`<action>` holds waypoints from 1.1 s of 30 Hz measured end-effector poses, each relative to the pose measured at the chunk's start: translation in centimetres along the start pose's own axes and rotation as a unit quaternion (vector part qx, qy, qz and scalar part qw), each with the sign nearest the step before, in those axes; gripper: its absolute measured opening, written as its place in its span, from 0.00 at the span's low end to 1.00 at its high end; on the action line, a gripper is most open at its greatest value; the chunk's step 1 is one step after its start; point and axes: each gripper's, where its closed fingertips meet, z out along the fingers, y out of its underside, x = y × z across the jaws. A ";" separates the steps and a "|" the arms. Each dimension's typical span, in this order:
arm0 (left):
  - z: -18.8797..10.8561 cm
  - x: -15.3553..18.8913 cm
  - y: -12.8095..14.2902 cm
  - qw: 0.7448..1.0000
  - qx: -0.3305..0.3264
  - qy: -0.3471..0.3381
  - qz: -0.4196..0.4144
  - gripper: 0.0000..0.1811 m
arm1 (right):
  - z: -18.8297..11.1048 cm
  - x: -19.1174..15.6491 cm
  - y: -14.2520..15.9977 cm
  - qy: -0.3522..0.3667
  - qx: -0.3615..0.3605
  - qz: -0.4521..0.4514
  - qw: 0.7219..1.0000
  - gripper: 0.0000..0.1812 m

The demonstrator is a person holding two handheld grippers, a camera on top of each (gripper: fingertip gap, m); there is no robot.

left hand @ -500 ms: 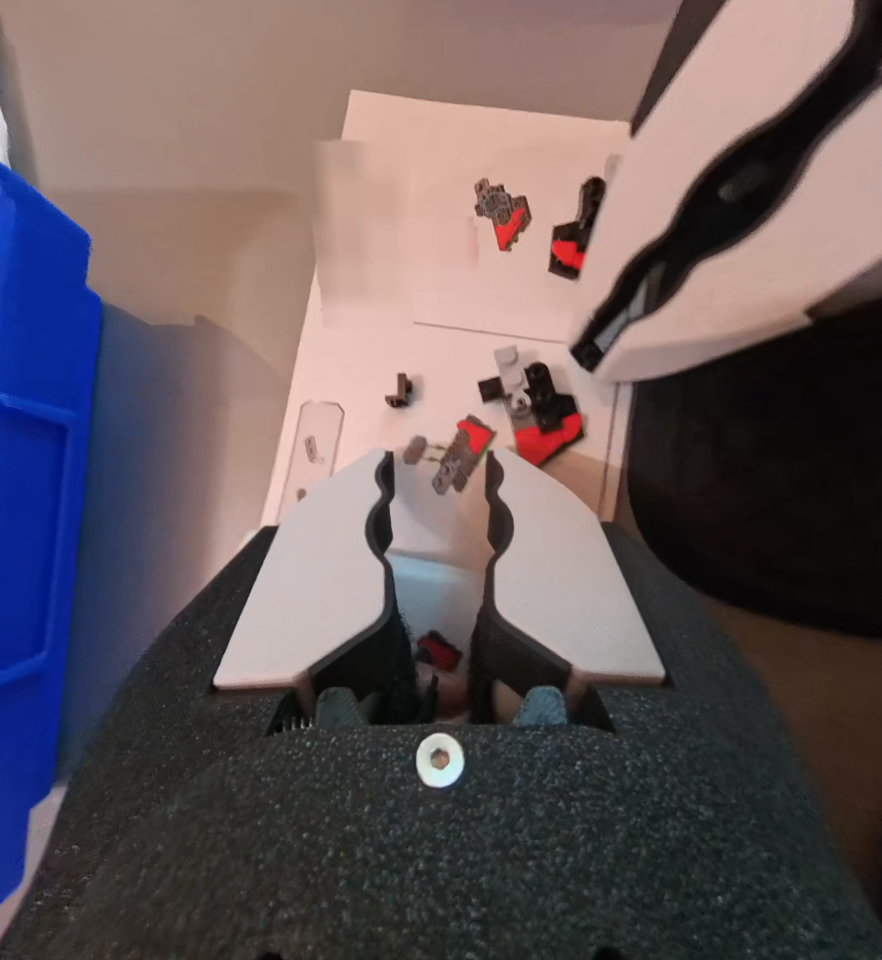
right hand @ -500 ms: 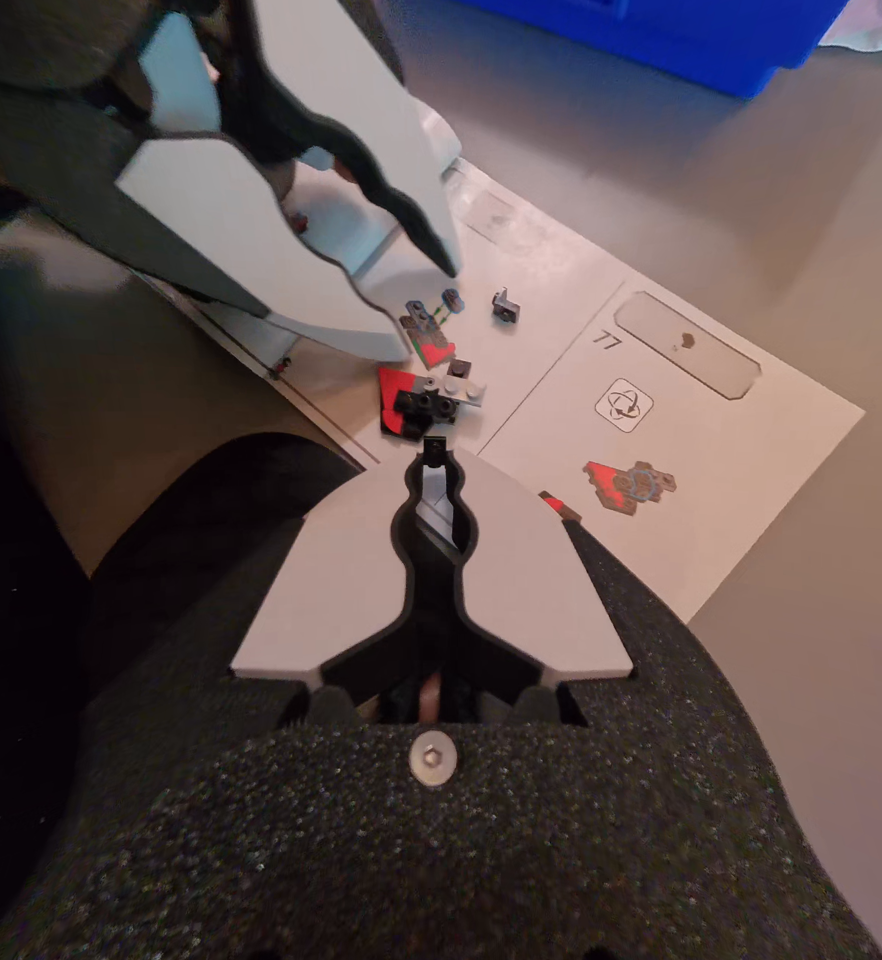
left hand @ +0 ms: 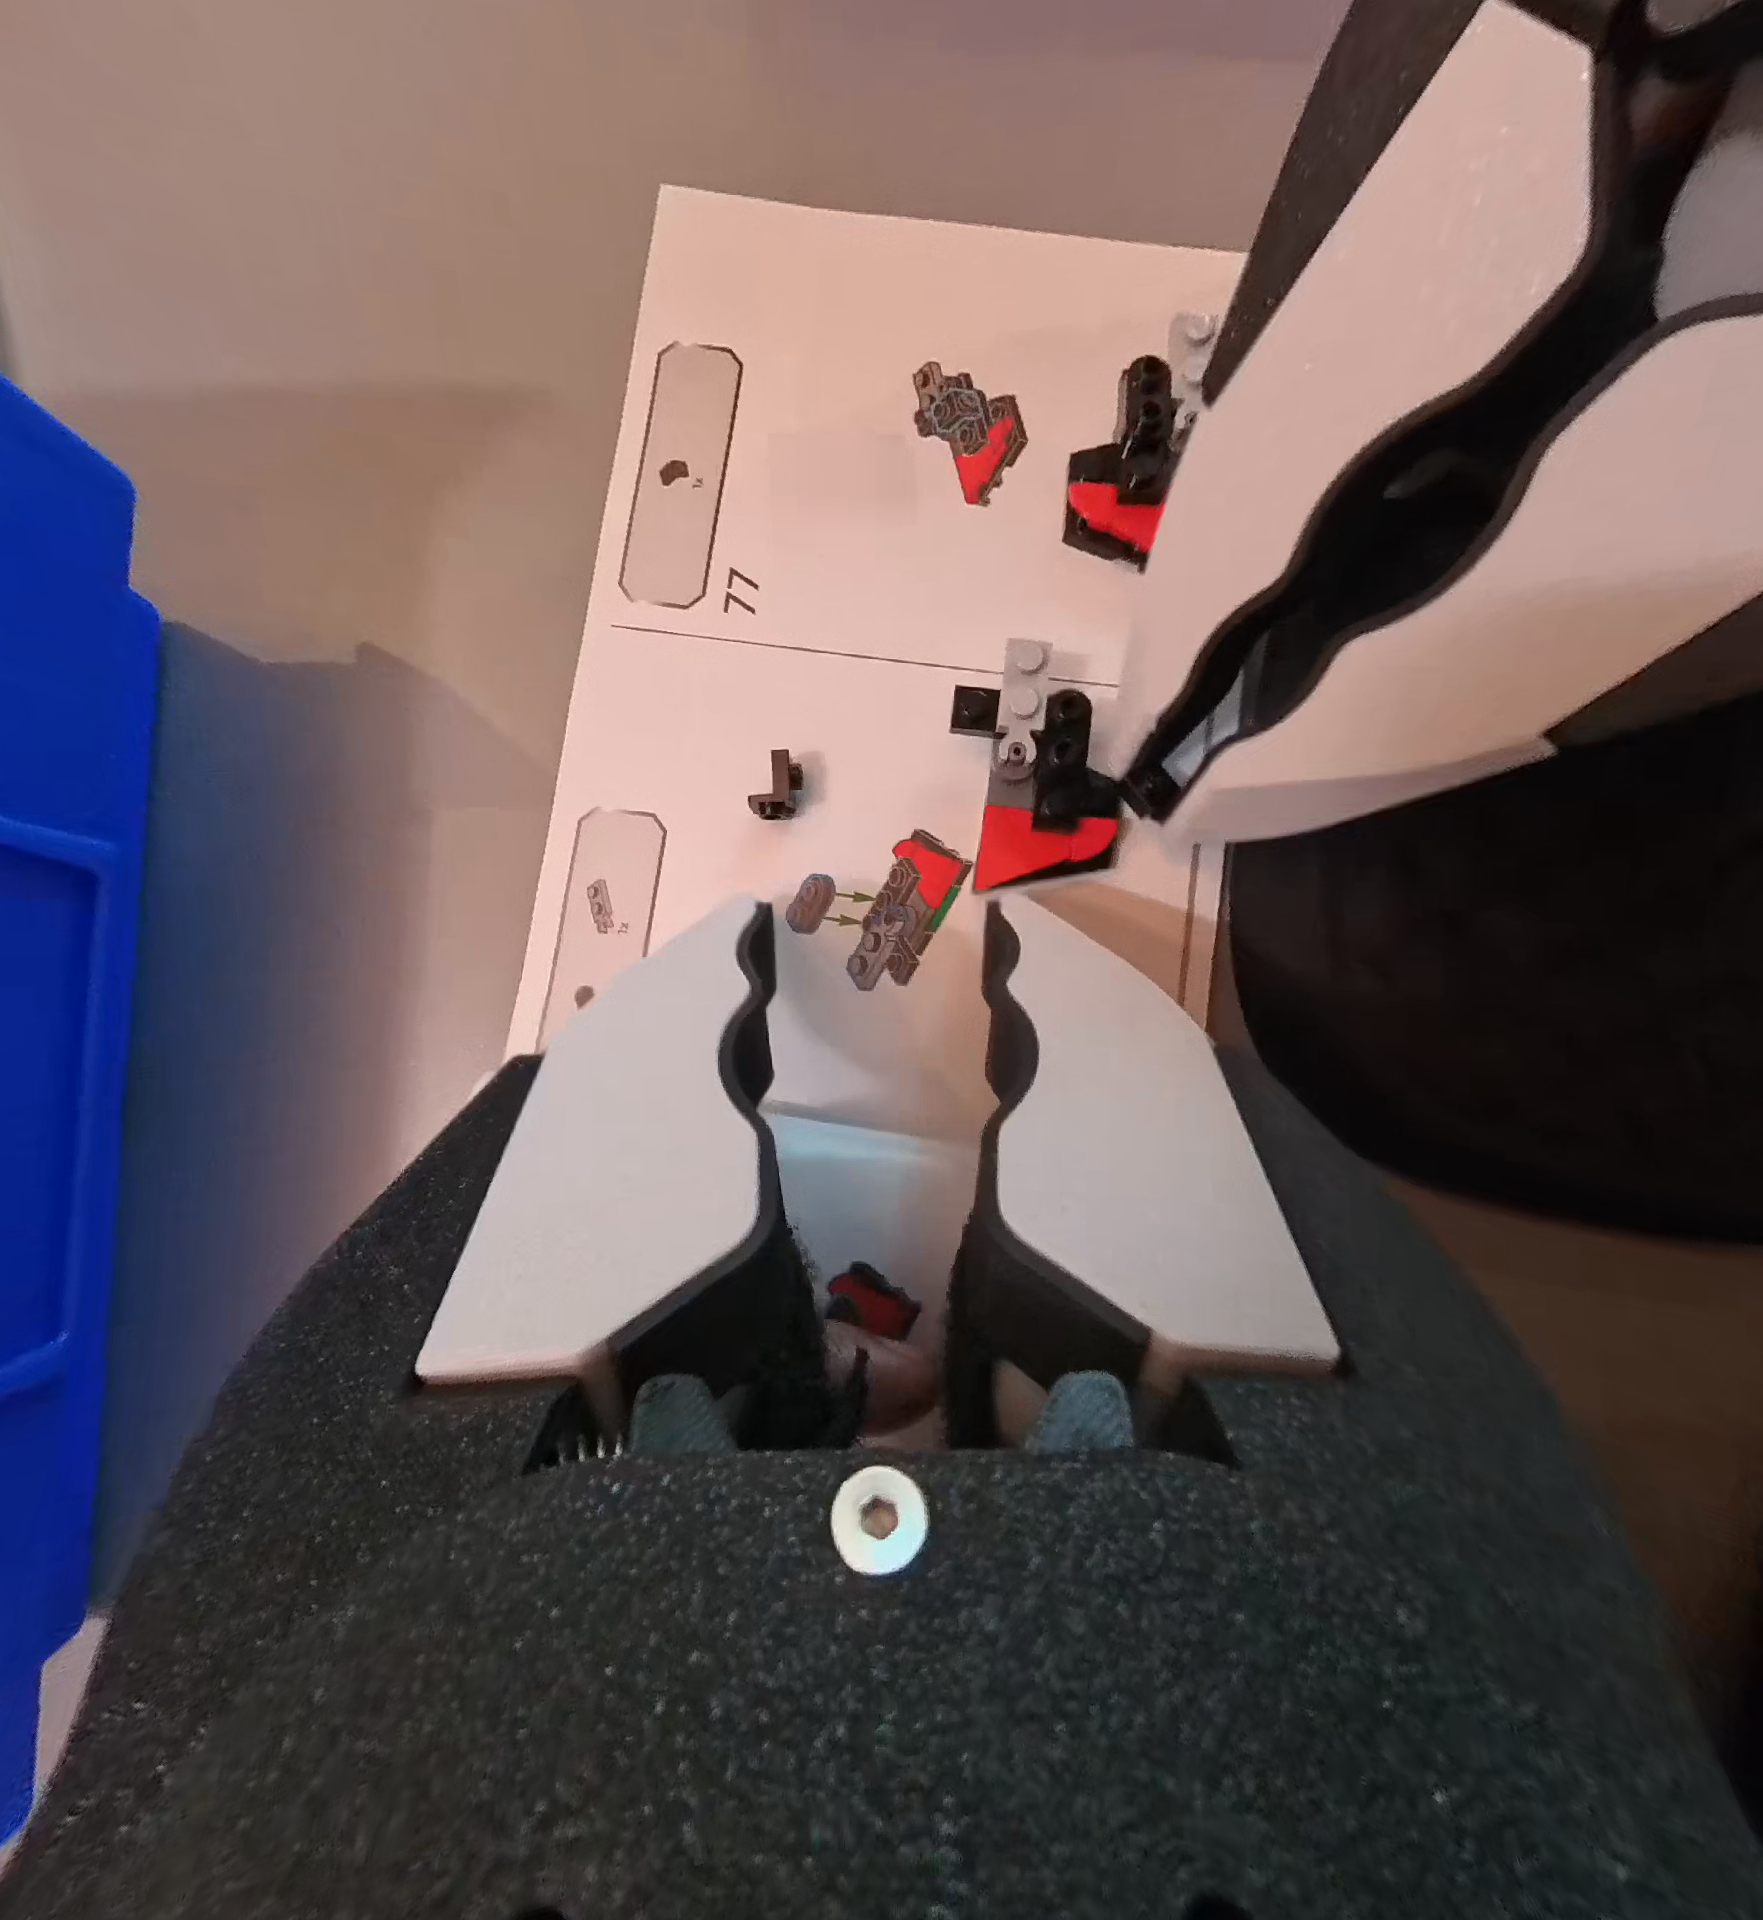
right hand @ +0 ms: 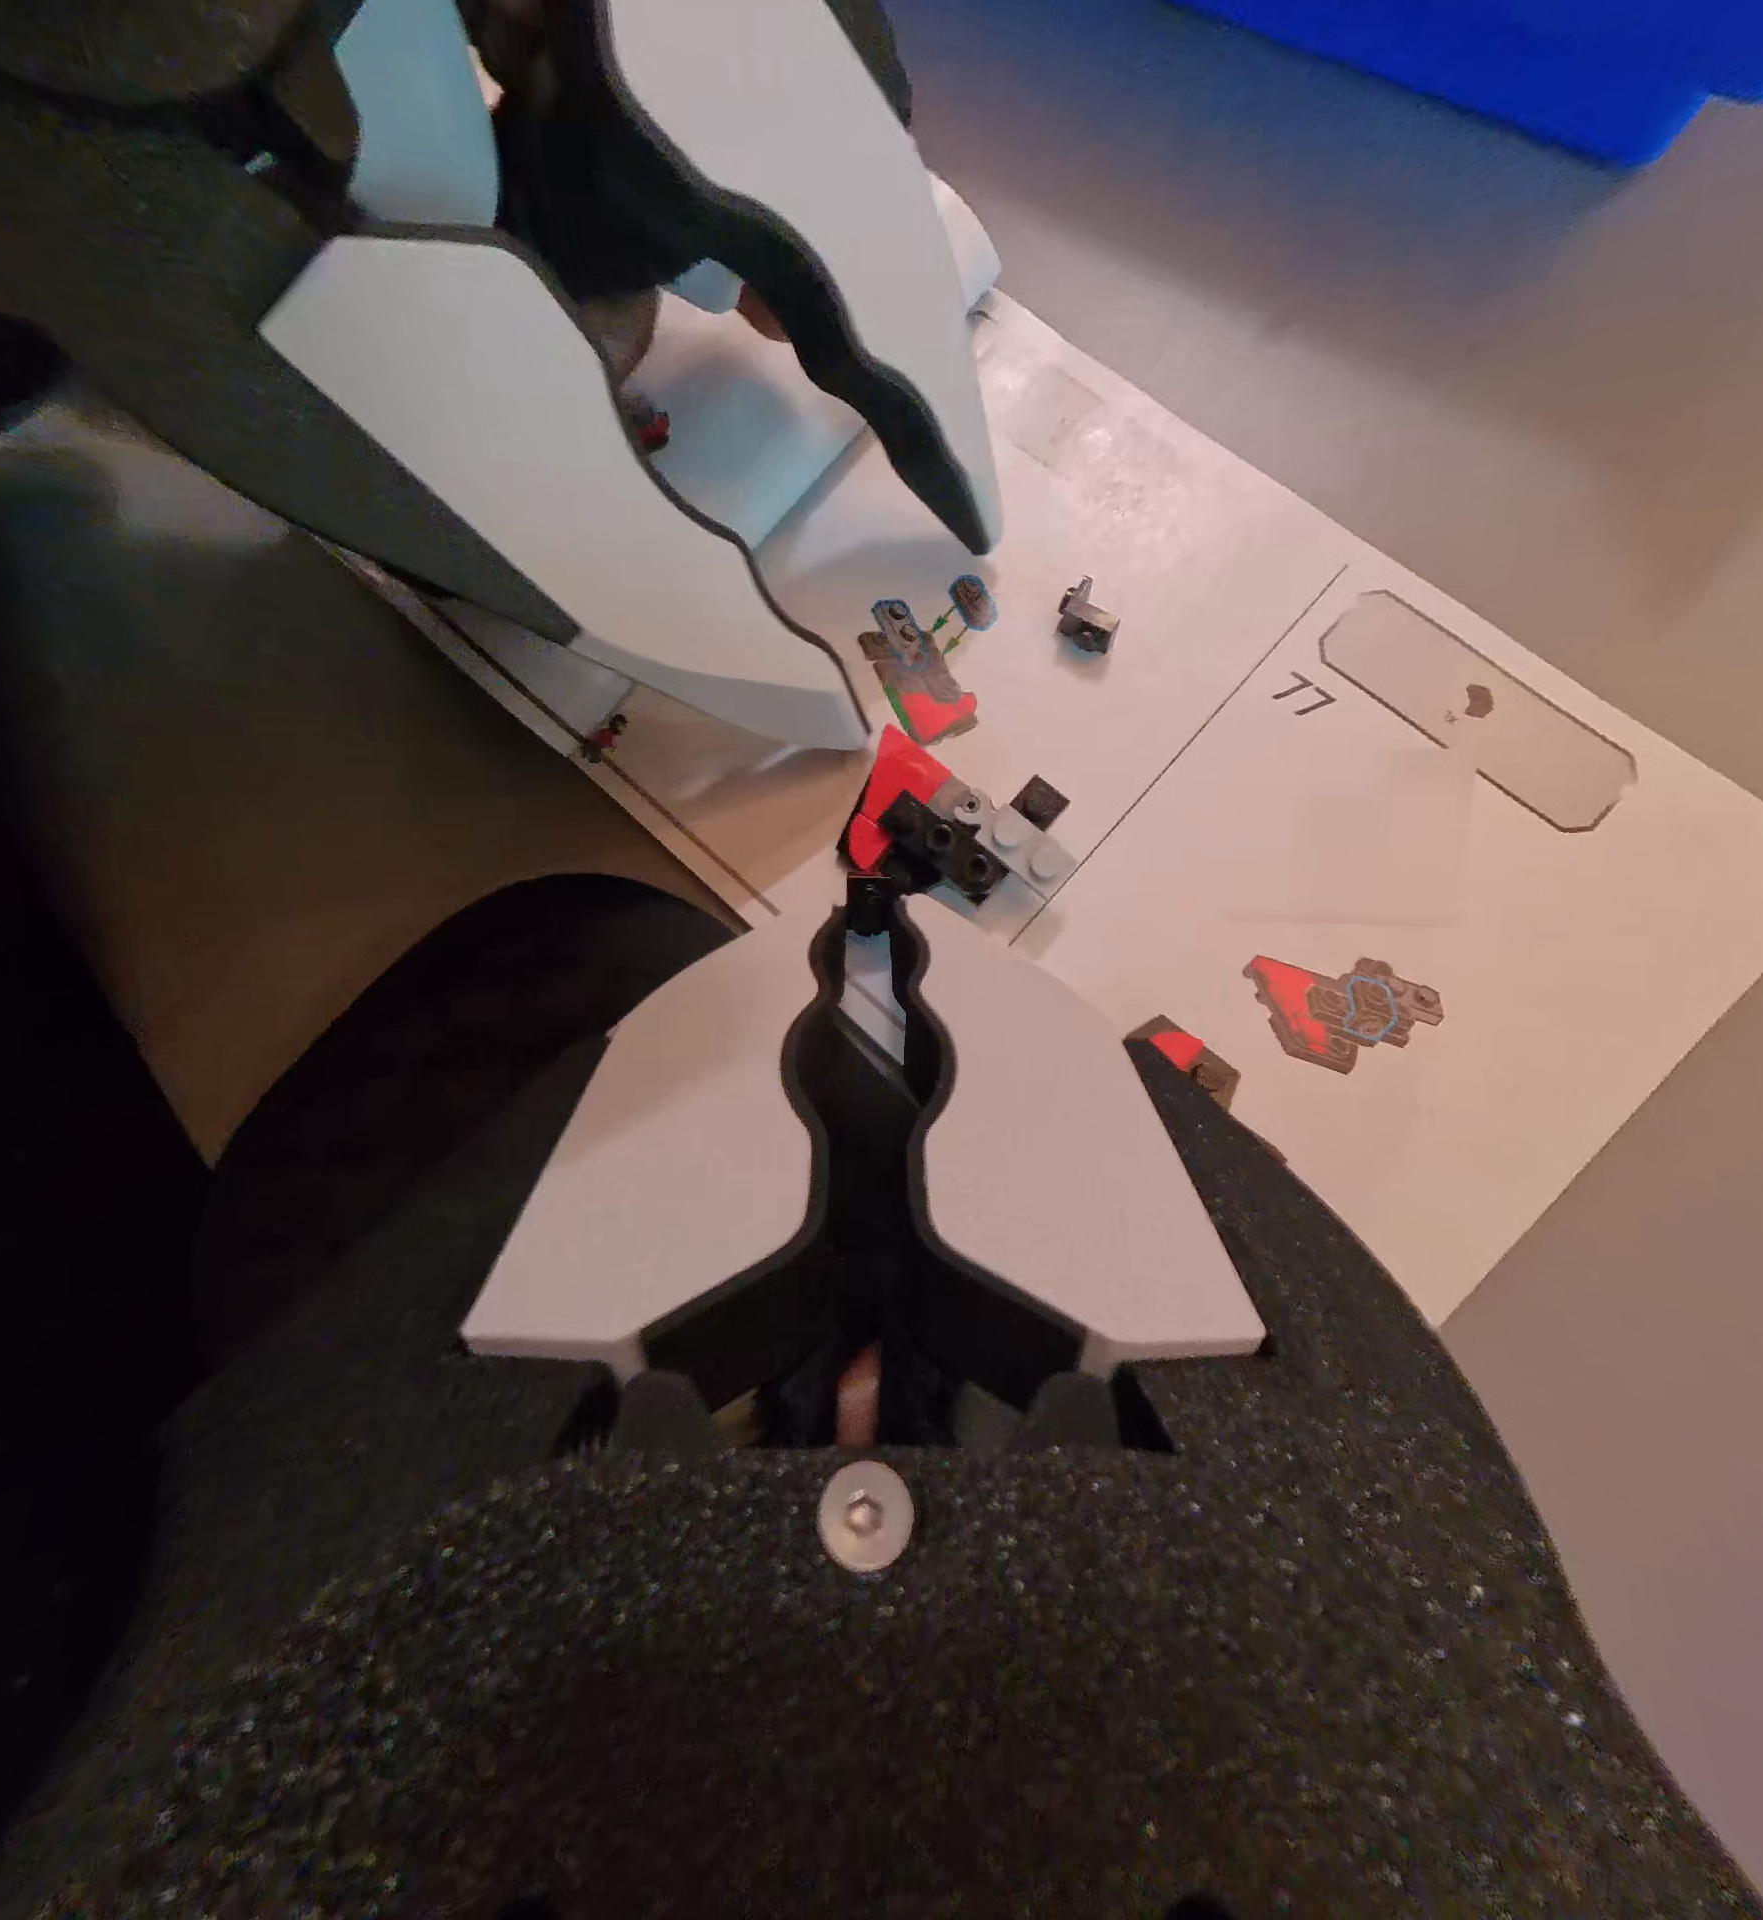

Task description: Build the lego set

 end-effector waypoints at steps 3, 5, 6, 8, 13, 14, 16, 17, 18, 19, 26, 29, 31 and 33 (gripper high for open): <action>-0.6 0.5 0.1 1.000 0.005 0.017 -0.001 0.21 | -0.3 0.4 0.0 0.002 0.005 0.010 1.000 0.05; -0.6 0.6 0.1 1.000 0.008 0.022 -0.003 0.21 | -0.4 0.6 0.2 0.004 0.002 0.014 1.000 0.05; -0.4 0.6 0.1 1.000 0.006 0.022 -0.001 0.21 | -0.4 0.7 0.2 0.007 0.000 0.013 1.000 0.05; 0.0 0.4 0.1 1.000 0.000 0.016 0.002 0.21 | -0.3 0.6 0.3 0.007 -0.003 0.010 1.000 0.05; 0.2 0.7 -0.3 1.000 0.009 0.017 0.002 0.21 | -0.5 1.0 0.4 0.013 0.000 0.017 1.000 0.05; 0.3 0.7 -0.3 1.000 0.008 0.017 0.002 0.21 | -0.5 1.1 0.4 0.014 0.000 0.018 1.000 0.04; 0.4 0.8 -0.3 1.000 0.010 0.018 0.001 0.21 | -0.6 1.1 0.4 0.010 0.004 0.019 1.000 0.04; 0.4 0.8 -0.3 1.000 0.011 0.018 0.001 0.21 | -0.7 1.1 0.4 0.006 0.005 0.019 1.000 0.05; 0.4 0.8 -0.3 1.000 0.011 0.017 0.000 0.21 | -0.8 1.1 0.4 0.004 0.007 0.020 1.000 0.04; 0.4 0.8 -0.3 1.000 0.012 0.017 0.000 0.21 | -1.0 1.2 0.5 0.005 0.007 0.020 1.000 0.04; 0.2 0.9 -0.3 1.000 0.018 0.014 0.001 0.20 | -2.2 1.7 0.7 0.000 0.006 0.011 1.000 0.05; -0.1 1.2 -0.3 0.999 0.026 0.020 -0.001 0.20 | -2.7 1.6 0.6 -0.016 0.007 -0.004 1.000 0.05; -0.3 1.5 -0.4 0.999 0.034 0.030 -0.003 0.20 | -3.0 1.6 0.5 -0.027 0.007 -0.018 0.999 0.05; -0.6 1.9 -0.7 0.998 0.049 0.044 -0.005 0.19 | -3.3 1.6 0.4 -0.042 0.007 -0.036 0.998 0.05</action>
